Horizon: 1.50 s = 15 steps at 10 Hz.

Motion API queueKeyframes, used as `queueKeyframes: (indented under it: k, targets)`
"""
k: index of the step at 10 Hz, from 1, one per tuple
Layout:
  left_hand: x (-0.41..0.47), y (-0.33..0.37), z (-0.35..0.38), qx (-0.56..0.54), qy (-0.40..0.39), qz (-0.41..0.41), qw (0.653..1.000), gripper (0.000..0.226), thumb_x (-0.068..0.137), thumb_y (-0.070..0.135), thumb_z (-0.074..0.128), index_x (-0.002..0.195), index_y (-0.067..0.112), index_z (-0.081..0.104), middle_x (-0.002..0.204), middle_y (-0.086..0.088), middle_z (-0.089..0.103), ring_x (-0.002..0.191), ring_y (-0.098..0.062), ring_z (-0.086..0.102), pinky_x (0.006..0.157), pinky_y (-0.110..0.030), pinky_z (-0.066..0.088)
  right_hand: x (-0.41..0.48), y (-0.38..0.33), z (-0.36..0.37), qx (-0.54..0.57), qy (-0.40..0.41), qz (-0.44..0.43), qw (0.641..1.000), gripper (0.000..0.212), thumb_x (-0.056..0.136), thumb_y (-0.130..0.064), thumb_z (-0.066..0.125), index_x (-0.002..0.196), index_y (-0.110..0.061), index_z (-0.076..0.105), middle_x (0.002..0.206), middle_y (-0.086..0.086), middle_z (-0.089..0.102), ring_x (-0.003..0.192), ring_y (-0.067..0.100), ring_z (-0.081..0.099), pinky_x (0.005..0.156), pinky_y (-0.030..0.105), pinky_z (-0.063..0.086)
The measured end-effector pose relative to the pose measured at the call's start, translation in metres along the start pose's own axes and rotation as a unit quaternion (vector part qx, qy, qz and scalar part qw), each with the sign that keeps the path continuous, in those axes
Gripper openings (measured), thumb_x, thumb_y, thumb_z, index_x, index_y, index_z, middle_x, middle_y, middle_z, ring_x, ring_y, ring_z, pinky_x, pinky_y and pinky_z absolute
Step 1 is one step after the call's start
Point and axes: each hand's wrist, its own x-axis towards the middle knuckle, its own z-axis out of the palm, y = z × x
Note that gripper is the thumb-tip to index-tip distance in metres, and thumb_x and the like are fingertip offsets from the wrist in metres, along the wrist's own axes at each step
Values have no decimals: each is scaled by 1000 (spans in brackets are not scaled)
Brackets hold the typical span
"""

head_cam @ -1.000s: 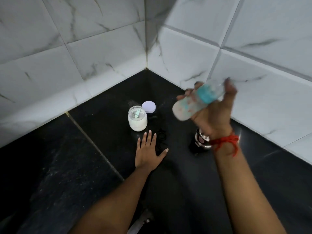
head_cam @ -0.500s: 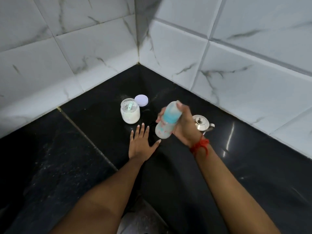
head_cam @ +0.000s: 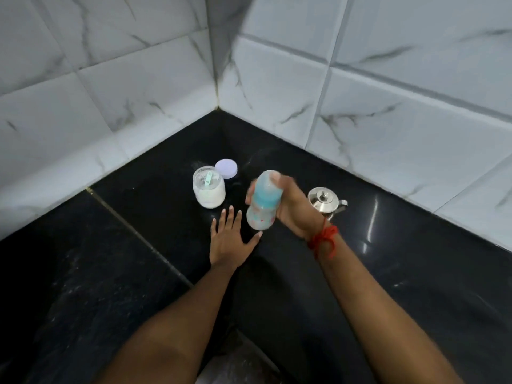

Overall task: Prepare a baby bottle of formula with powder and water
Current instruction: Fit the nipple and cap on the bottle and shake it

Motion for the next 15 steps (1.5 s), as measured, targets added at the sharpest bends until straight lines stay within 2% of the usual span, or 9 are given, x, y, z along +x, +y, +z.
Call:
queueKeyframes:
  k: [1,3,4,5,6,10,11,13,15]
  targets:
    - [8,4,-3,1,-7,1,1000,94,93,82,30,165,22,25,176,-2,13,163,-19,5,131,-48,5,-9,-28,-15,149,208,-21,966,47,74,-56,75,94,-13,72,91,5,71,92,22,66,95,40,47]
    - [4,2,-4,2,-4,1,1000,94,93,82,29,165,22,24,176,-2,14,163,-19,4,132,-48,5,-21,-6,-34,302,-96,-89,944,69,73,-63,72,88,5,64,84,12,70,80,25,67,80,31,52]
    - [6,3,0,0,-1,1,1000,94,94,81,31,165,22,24,176,-2,13,163,-19,4,132,-48,5,-11,-25,-29,210,129,-83,966,54,93,-56,45,94,-6,66,92,12,65,88,28,64,88,40,49]
    - [2,0,0,-2,1,1,1000,95,92,82,28,165,22,25,175,-2,14,163,-19,5,131,-48,6,-9,-7,-16,168,5,14,986,70,80,-65,63,111,-2,66,93,16,66,87,27,65,81,38,54]
    - [6,3,-3,-7,0,5,1000,97,90,83,23,165,22,25,175,-2,14,163,-19,4,132,-48,6,-7,-21,-27,340,84,-17,937,68,83,-72,51,104,-9,60,96,14,59,94,32,56,101,47,41]
    - [2,0,1,-4,9,0,1000,95,91,82,30,165,22,27,175,-2,16,163,-18,6,131,-48,6,3,-9,-17,231,7,46,972,68,74,-58,72,107,1,60,94,13,66,88,31,63,86,43,51]
    - [6,5,-4,-10,-1,0,1000,93,93,81,33,165,22,26,175,-1,14,163,-18,5,132,-46,4,-7,-32,-39,462,-12,-70,884,67,96,-63,35,101,-3,66,97,18,68,96,35,63,98,52,43]
    - [3,1,-3,-6,9,-2,1000,92,94,80,34,165,23,27,175,-1,16,163,-18,6,132,-46,4,-7,-33,-24,126,-74,2,989,75,66,-66,77,98,0,63,90,14,68,84,28,65,81,41,50]
    - [3,2,-1,-10,7,-7,1000,92,93,80,35,165,22,28,175,-1,16,163,-18,6,131,-47,4,-2,-47,-28,217,-93,3,972,68,69,-64,76,97,-3,64,89,13,68,84,31,65,85,43,49]
